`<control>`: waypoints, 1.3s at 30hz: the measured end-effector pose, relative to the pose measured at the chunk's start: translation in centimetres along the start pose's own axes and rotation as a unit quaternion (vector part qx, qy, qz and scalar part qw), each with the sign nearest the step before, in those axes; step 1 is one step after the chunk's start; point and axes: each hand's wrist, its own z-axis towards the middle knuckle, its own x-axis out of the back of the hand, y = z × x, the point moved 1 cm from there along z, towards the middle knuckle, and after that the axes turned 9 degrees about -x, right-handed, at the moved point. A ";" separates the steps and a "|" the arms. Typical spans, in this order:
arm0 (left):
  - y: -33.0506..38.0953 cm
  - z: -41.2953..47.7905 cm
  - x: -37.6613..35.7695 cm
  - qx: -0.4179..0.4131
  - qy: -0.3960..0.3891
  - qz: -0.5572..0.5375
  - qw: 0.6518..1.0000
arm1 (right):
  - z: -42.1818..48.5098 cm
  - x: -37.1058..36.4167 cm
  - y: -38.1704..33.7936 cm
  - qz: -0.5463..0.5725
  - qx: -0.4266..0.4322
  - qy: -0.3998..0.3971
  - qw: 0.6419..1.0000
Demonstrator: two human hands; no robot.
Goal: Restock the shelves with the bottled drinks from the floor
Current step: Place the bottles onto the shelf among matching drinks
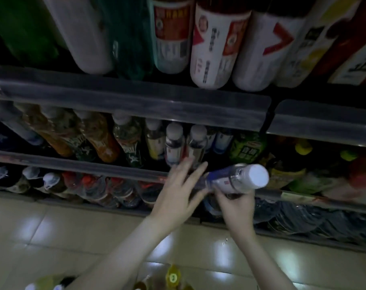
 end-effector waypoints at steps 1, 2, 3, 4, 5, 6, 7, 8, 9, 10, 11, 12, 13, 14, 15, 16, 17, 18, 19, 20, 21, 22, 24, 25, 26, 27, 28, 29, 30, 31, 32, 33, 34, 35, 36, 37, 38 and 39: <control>-1.2 -0.2 -1.2 0.020 0.016 0.044 0.999 | 0.9 -0.2 0.4 0.008 0.008 0.021 1.000; -2.1 -0.2 -2.1 0.041 0.021 0.081 0.996 | 1.7 -0.4 0.8 0.015 0.014 0.035 0.999; -2.9 -0.1 -2.8 0.055 0.022 0.108 0.992 | 2.5 -0.7 1.2 0.019 0.019 0.041 0.999; -3.4 0.0 -3.5 0.060 0.021 0.126 0.990 | 3.3 -1.1 1.7 0.019 0.021 0.046 0.999; -3.8 0.2 -4.1 0.059 0.019 0.136 0.989 | 4.1 -1.5 2.3 0.018 0.020 0.049 0.998; -4.1 0.4 -4.7 0.059 0.015 0.140 0.988 | 4.9 -1.8 2.7 0.014 0.015 0.051 0.999; -4.2 0.4 -5.2 0.061 0.012 0.139 0.988 | 5.5 -2.1 3.2 0.009 0.009 0.052 0.999; -4.2 0.5 -5.6 0.065 0.009 0.138 0.988 | 6.1 -2.5 3.4 -0.001 0.008 0.052 0.999; -4.1 0.5 -5.9 0.069 0.008 0.138 0.988 | 6.8 -2.7 3.6 -0.013 0.009 0.050 0.999; -4.1 0.5 -6.1 0.072 0.008 0.139 0.988 | 7.5 -3.0 3.6 -0.033 0.010 0.046 0.998; -4.0 0.5 -6.3 0.075 0.010 0.138 0.988 | 8.1 -3.3 3.5 -0.056 0.008 0.039 0.998; -3.9 0.6 -6.4 0.078 0.014 0.137 0.987 | 8.8 -3.5 3.2 -0.085 0.001 0.027 0.996; -3.8 0.7 -6.5 0.081 0.018 0.135 0.987 | 9.3 -3.7 2.9 -0.109 -0.014 0.011 0.994; -3.6 0.8 -6.6 0.086 0.022 0.131 0.987 | 9.6 -3.9 2.6 -0.131 -0.031 -0.003 0.991; -3.2 1.0 -6.6 0.091 0.024 0.123 0.988 | 9.8 -4.0 2.4 -0.144 -0.045 -0.012 0.988; -2.8 1.0 -6.5 0.094 0.021 0.111 0.989 | 9.6 -4.0 2.3 -0.152 -0.056 -0.014 0.987; -2.2 1.0 -6.2 0.094 0.014 0.099 0.991 | 9.2 -3.8 2.3 -0.151 -0.062 -0.012 0.986; -1.7 0.9 -5.8 0.088 0.006 0.091 0.992 | 8.4 -3.5 2.5 -0.146 -0.065 -0.008 0.987; -1.1 0.8 -5.2 0.081 -0.004 0.088 0.993 | 7.4 -3.0 2.5 -0.137 -0.065 -0.004 0.988; -0.5 0.7 -4.4 0.074 -0.013 0.085 0.994 | 6.2 -2.4 2.3 -0.132 -0.068 0.001 0.989; 0.2 0.6 -3.5 0.071 -0.023 0.081 0.994 | 4.8 -1.8 1.9 -0.133 -0.071 0.005 0.989; 1.0 0.5 -2.5 0.072 -0.033 0.076 0.994 | 3.2 -1.1 1.0 -0.139 -0.073 0.006 0.988; 3.0 0.7 0.1 0.071 -0.046 0.062 0.994 | 0.2 0.3 -1.7 -0.153 -0.061 0.000 0.986; 4.2 1.1 1.6 0.067 -0.048 0.050 0.995 | -1.2 0.9 -3.4 -0.159 -0.050 -0.006 0.986; 5.4 1.6 3.0 0.059 -0.047 0.032 0.997 | -2.4 1.6 -5.3 -0.163 -0.036 -0.012 0.986; 6.7 2.3 4.6 0.046 -0.044 0.015 0.998 | -3.4 2.2 -7.3 -0.166 -0.021 -0.016 0.986; 8.0 3.2 6.2 0.023 -0.034 0.007 0.999 | -4.2 2.8 -9.5 -0.170 -0.002 -0.018 0.985; 9.2 4.2 7.9 -0.004 -0.021 0.007 1.000 | -4.8 3.4 -11.7 -0.171 0.017 -0.015 0.985; 10.4 5.3 9.5 -0.033 -0.007 0.010 0.999 | -5.1 4.0 -13.8 -0.170 0.036 -0.007 0.985; 11.5 6.6 10.9 -0.058 0.009 0.011 0.998 | -5.2 4.6 -16.0 -0.168 0.055 0.005 0.984; 12.5 7.8 12.3 -0.079 0.025 0.012 0.996 | -5.3 5.1 -18.0 -0.165 0.070 0.017 0.984; 13.4 9.1 13.6 -0.094 0.044 0.015 0.994 | -5.4 5.7 -19.8 -0.159 0.079 0.028 0.984; 14.2 10.2 14.7 -0.101 0.063 0.018 0.993 | -5.4 6.2 -21.3 -0.155 0.086 0.033 0.983; 14.8 11.2 15.6 -0.100 0.079 0.021 0.992 | -5.3 6.6 -22.2 -0.158 0.090 0.032 0.983; 15.0 11.8 16.2 -0.098 0.090 0.025 0.991 | -5.1 6.8 -22.8 -0.168 0.091 0.029 0.981; 14.9 12.0 16.3 -0.095 0.097 0.027 0.990 | -5.0 7.1 -22.6 -0.183 0.088 0.025 0.979; 14.4 11.7 15.9 -0.093 0.101 0.026 0.990 | -4.8 7.2 -21.8 -0.198 0.079 0.021 0.977; 13.6 11.0 15.2 -0.091 0.102 0.027 0.990 | -4.6 7.2 -20.5 -0.208 0.066 0.018 0.976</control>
